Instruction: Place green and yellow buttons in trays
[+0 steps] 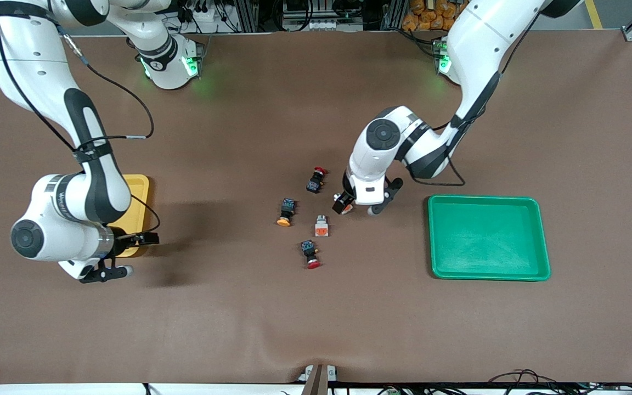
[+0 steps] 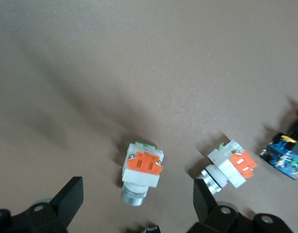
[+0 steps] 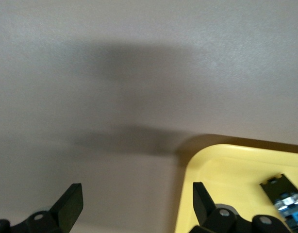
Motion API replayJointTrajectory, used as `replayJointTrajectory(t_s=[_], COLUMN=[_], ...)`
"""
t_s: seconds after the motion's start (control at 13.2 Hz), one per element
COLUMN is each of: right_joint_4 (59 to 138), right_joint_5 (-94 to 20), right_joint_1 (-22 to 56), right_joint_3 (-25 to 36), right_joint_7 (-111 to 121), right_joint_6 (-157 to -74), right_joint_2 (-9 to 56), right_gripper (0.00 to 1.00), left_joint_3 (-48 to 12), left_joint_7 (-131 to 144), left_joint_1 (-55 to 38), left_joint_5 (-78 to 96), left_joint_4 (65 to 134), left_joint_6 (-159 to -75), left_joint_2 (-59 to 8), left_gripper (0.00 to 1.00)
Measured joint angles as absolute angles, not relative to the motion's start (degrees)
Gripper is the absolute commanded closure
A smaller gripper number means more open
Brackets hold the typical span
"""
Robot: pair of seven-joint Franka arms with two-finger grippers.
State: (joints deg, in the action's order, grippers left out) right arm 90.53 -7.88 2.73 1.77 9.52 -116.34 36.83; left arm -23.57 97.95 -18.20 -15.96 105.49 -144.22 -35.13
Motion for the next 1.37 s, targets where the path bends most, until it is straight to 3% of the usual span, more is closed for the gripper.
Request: replayJointTrajectory(t_s=[0.46, 0.61, 0.68, 0.76, 0.84, 1.37], right_joint_4=[91.19, 91.85, 92.20, 92.42, 92.50, 92.84], right_joint_5=[-13.94, -14.24, -14.31, -14.39, -14.42, -14.46], right_joint_1=[8.20, 12.08, 14.27, 16.67, 19.04, 35.12], right_joint_3=[1.64, 1.59, 1.55, 1.52, 1.45, 1.51], right_joint_7=[4.44, 2.42, 1.29, -0.32, -2.17, -15.61], right_joint_6=[-118.85, -119.32, -119.45, -119.56, -119.79, -129.04], right_joint_2=[36.84, 36.87, 36.87, 36.88, 36.87, 37.81], right_gripper=[0.00, 0.00, 0.00, 0.00, 0.00, 0.00], left_joint_3=[-23.40, -23.35, -23.32, -23.28, -23.21, -20.66], left_joint_7=[97.95, 97.95, 97.95, 97.95, 97.95, 97.92], left_joint_1=[-19.82, -20.15, -20.23, -20.26, -20.26, -19.72], left_joint_5=[-17.49, -17.50, -17.50, -17.50, -17.50, -17.73], left_joint_4=[103.84, 103.52, 103.36, 103.04, 102.62, 98.94], left_joint_6=[-144.22, -144.22, -144.22, -144.22, -144.22, -143.99], left_joint_2=[-39.60, -39.91, -40.11, -40.45, -40.83, -41.28], left_gripper=[0.00, 0.13, 0.27, 0.67, 1.00, 1.00])
